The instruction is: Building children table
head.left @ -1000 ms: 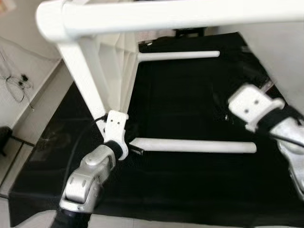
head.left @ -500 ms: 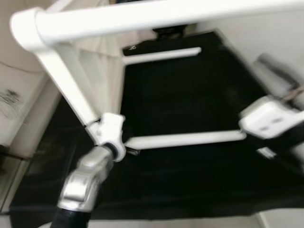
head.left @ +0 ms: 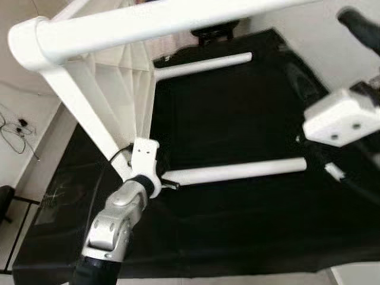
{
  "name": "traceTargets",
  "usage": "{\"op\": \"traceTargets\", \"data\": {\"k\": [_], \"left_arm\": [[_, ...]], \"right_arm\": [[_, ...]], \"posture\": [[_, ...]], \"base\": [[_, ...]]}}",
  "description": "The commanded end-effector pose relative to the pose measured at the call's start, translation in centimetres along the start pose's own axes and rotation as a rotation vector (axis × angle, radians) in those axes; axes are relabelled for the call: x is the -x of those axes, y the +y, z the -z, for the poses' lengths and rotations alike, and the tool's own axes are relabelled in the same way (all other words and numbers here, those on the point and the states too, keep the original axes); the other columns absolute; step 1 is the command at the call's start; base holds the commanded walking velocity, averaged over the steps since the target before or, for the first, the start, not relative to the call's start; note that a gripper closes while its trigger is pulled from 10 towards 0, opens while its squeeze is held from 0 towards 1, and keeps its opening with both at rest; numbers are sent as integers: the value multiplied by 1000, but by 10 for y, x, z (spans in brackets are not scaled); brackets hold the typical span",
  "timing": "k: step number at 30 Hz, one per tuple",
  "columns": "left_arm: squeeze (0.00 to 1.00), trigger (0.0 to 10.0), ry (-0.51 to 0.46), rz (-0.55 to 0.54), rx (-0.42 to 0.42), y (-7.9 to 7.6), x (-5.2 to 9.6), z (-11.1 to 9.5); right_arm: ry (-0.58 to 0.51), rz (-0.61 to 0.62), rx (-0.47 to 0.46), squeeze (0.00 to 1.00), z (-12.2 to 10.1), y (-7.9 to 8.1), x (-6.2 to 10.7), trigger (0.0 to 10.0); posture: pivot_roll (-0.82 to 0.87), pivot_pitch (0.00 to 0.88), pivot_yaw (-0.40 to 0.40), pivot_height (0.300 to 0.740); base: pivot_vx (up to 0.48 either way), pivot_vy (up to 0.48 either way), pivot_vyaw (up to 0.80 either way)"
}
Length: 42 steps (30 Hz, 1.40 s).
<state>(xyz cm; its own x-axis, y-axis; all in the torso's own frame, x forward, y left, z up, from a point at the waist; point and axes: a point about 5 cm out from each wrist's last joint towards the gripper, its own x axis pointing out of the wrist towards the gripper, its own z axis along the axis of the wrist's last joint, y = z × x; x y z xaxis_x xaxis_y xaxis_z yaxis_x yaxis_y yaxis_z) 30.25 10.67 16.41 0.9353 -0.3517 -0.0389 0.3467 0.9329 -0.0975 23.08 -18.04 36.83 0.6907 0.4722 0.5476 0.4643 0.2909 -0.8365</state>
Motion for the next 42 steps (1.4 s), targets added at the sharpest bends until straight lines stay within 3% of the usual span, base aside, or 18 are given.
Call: {"op": "traceTargets", "data": {"k": [1,6,12,23,33,34,42], "left_arm": [[0,10000,2,-49,-9,8,4,2],[0,10000,-8,-56,1,7,3,1],[0,10000,-26,-81,4,8,4,-2],[0,10000,-47,-94,18,9,2,-5],[0,10000,-61,-152,96,15,3,-2],[0,10000,-45,-159,110,17,2,1],[0,10000,33,-215,207,20,-3,14]], "right_arm": [[-46,-30,8,0,-4,9,-8,10000],[-57,-15,21,0,1,8,-19,10000],[-53,-65,-39,0,9,27,-29,10000],[-75,-75,29,0,18,21,-50,10000],[-42,-144,66,0,32,26,-63,10000],[-29,-147,67,0,35,26,-65,0],[-31,-149,53,0,39,25,-70,0]], "posture": [[-261,96,174,740],[-251,86,161,740],[-228,80,138,740],[-233,70,120,740],[-230,67,89,740],[-228,69,87,740],[-228,77,82,740]], "base": [[0,0,0],[0,0,0],[0,0,0],[0,0,0],[0,0,0],[0,0,0],[0,0,0]]}}
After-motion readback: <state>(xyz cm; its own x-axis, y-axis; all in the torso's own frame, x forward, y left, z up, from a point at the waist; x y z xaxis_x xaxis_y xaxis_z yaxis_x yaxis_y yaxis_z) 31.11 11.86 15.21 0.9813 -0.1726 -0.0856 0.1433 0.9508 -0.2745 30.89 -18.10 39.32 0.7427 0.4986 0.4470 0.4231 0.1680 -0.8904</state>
